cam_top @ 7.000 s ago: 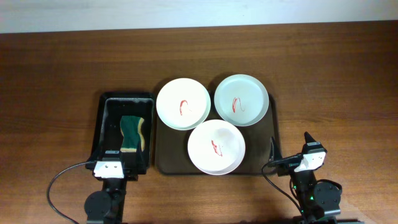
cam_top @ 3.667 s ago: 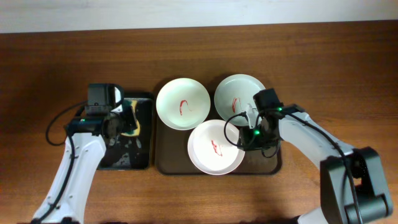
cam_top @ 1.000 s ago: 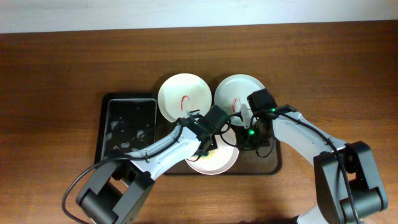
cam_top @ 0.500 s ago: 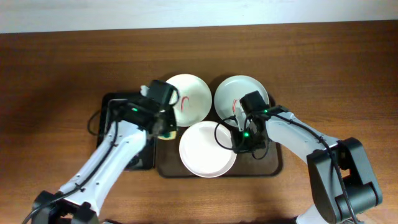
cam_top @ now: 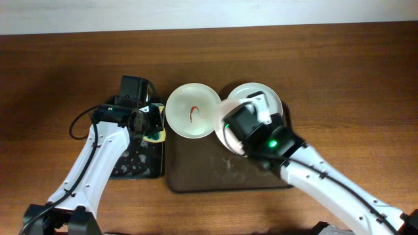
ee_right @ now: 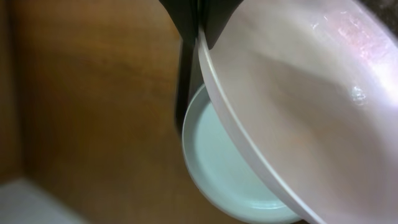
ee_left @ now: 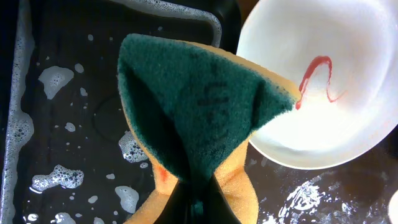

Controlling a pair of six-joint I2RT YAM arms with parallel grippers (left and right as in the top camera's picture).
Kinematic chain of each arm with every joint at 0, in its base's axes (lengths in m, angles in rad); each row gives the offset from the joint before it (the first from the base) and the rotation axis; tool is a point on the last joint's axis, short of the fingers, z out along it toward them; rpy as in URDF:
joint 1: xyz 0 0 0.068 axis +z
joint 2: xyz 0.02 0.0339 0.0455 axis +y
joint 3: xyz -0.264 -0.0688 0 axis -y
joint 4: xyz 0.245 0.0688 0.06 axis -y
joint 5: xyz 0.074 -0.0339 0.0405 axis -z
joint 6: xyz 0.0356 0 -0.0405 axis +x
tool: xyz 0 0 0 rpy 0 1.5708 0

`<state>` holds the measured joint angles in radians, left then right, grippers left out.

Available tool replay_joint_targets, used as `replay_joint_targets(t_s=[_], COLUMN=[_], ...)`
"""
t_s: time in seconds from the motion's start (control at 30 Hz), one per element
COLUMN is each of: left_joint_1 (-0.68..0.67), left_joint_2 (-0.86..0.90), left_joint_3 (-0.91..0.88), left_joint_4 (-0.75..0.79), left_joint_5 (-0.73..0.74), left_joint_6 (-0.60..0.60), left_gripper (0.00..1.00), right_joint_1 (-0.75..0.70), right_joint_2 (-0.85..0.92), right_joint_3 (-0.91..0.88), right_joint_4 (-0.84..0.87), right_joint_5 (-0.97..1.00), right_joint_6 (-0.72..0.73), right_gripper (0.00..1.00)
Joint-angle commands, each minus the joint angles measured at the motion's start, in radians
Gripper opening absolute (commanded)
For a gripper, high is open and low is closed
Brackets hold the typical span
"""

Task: Clean dirty plates on tray and stack at the side
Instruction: 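Lift the front plate with right gripper and place it right of tray, then reach right gripper to the left plate and grip its rim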

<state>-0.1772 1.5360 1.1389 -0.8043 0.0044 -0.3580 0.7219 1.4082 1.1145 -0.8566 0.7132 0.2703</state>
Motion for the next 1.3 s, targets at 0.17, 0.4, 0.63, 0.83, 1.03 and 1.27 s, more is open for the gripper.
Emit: replay_joint_targets(t_s=[0.17,0.4,0.63,0.83,1.03,1.27], left_joint_1=[0.003,0.003,0.003,0.003,0.003,0.003], left_joint_2=[-0.01,-0.01,-0.01,-0.01,-0.01,-0.01], left_joint_3=[0.007,0.007,0.007,0.007,0.007,0.007], left_joint_4=[0.002,0.002,0.002,0.002,0.002,0.002], left_joint_5=[0.004,0.004,0.004,0.004,0.004,0.0], left_joint_6=[0.019,0.019,0.019,0.019,0.019,0.019], left_gripper=[0.0,0.0,0.0,0.0,0.0,0.0], right_joint_1=[-0.157,-0.955,-1.2,-1.037,-0.53,-0.249], right_joint_2=[-0.02,0.004,0.221,0.22,0.22,0.404], right_joint_3=[0.013,0.004,-0.003,0.002,0.026,0.024], right_joint_4=[0.015,-0.011,0.082,0.158,0.219,0.47], right_joint_5=[-0.143,-0.651,-0.705,-1.279,-1.136,-0.991], right_joint_6=[0.158,0.158,0.157,-0.089,-0.08,0.346], right_gripper=[0.04,0.04,0.15,0.53,0.53,0.56])
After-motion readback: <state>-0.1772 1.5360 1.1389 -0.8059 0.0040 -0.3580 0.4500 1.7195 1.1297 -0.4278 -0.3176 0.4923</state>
